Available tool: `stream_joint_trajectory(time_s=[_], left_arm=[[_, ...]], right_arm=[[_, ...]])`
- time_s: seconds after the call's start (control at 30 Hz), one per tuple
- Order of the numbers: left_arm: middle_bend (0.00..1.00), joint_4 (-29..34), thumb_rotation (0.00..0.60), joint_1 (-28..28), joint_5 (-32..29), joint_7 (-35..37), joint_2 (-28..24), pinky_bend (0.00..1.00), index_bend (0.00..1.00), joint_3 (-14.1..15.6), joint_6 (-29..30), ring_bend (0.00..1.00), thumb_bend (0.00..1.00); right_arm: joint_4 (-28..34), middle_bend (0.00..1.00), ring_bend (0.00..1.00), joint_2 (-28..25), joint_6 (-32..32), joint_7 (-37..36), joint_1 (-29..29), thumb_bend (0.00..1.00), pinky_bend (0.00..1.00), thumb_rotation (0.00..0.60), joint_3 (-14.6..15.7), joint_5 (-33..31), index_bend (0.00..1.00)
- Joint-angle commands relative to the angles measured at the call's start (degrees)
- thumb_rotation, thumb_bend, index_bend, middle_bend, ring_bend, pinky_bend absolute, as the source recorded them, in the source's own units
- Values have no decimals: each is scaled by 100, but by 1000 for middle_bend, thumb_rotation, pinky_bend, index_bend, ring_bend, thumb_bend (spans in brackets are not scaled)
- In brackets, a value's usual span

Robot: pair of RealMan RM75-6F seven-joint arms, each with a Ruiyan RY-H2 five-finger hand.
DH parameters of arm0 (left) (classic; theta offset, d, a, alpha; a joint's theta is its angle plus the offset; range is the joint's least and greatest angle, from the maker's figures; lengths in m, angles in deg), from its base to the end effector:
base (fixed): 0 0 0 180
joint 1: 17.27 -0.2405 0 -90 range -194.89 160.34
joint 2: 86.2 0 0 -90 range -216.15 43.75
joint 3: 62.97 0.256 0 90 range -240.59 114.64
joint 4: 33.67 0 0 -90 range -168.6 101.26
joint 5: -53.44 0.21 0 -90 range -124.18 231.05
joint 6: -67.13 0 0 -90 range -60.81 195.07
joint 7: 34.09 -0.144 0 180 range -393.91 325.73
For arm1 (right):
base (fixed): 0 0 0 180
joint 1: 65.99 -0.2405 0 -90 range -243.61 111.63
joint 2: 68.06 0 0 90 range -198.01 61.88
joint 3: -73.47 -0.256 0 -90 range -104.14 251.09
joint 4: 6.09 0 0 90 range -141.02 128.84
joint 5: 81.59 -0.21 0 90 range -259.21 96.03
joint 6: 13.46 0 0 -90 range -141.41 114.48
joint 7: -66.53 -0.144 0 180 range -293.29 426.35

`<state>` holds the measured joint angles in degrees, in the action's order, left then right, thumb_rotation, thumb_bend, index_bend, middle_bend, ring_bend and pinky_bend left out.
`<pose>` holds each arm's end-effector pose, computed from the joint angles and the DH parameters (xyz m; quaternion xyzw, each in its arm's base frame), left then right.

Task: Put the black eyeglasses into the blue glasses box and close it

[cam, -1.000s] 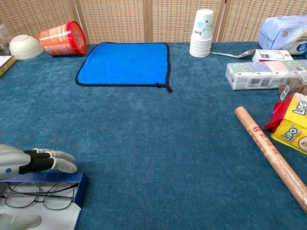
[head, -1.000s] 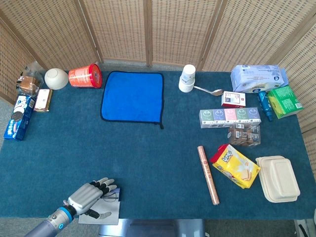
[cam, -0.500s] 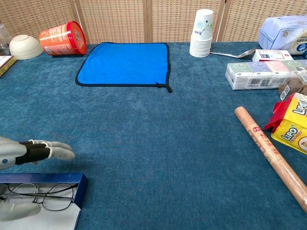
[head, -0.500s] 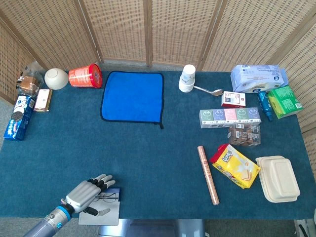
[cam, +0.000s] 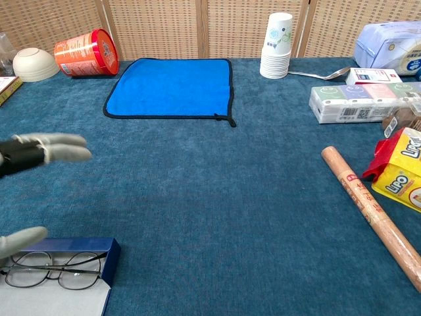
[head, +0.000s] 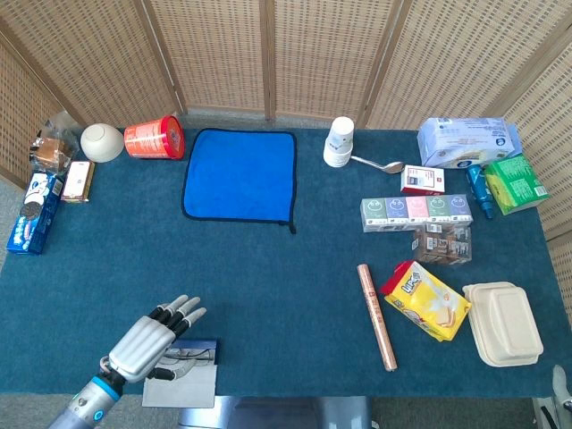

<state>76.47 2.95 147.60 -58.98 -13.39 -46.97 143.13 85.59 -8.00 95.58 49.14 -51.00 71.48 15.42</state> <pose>-0.1917 0.1469 0.0439 -0.7864 -0.3523 -0.3572 0.3602 -0.3088 -0.0629 0.2210 0.4770 -0.3769 0.5072 0.6109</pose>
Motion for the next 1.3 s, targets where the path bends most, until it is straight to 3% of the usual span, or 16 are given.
stream_joint_trajectory(time_s=[0.03, 0.1, 0.23, 0.53, 0.77, 1.3], left_arm=[[62, -961, 351, -781, 1105, 529, 515, 161, 109, 232, 1168, 0, 305], [81, -1293, 408, -983, 1343, 618, 657, 155, 128, 269, 1458, 0, 305], [107, -1883, 458, -1397, 1662, 612, 822, 146, 208, 368, 1915, 0, 296], [132, -2636, 591, -2089, 1755, 585, 1044, 172, 313, 498, 2196, 12, 281], [111, -3368, 600, -2387, 1937, 354, 1305, 148, 241, 418, 2304, 0, 281], [109, -5192, 600, -2746, 2200, 1020, 1965, 116, 212, 282, 2768, 0, 275]], right_arm=[[13, 291, 230, 13, -170, 59, -147, 432, 236, 415, -16, 77, 150], [23, 291, 230, 29, -244, 92, -215, 433, 236, 417, -18, 109, 149], [44, 291, 230, 78, -402, 148, -371, 432, 237, 416, -20, 186, 150], [-34, 291, 231, 157, -494, 73, -539, 432, 236, 416, 0, 252, 149], [-63, 291, 230, 175, -478, -8, -595, 433, 236, 414, 15, 265, 149], [85, 292, 230, 100, -505, 82, -725, 432, 237, 416, 59, 351, 150]])
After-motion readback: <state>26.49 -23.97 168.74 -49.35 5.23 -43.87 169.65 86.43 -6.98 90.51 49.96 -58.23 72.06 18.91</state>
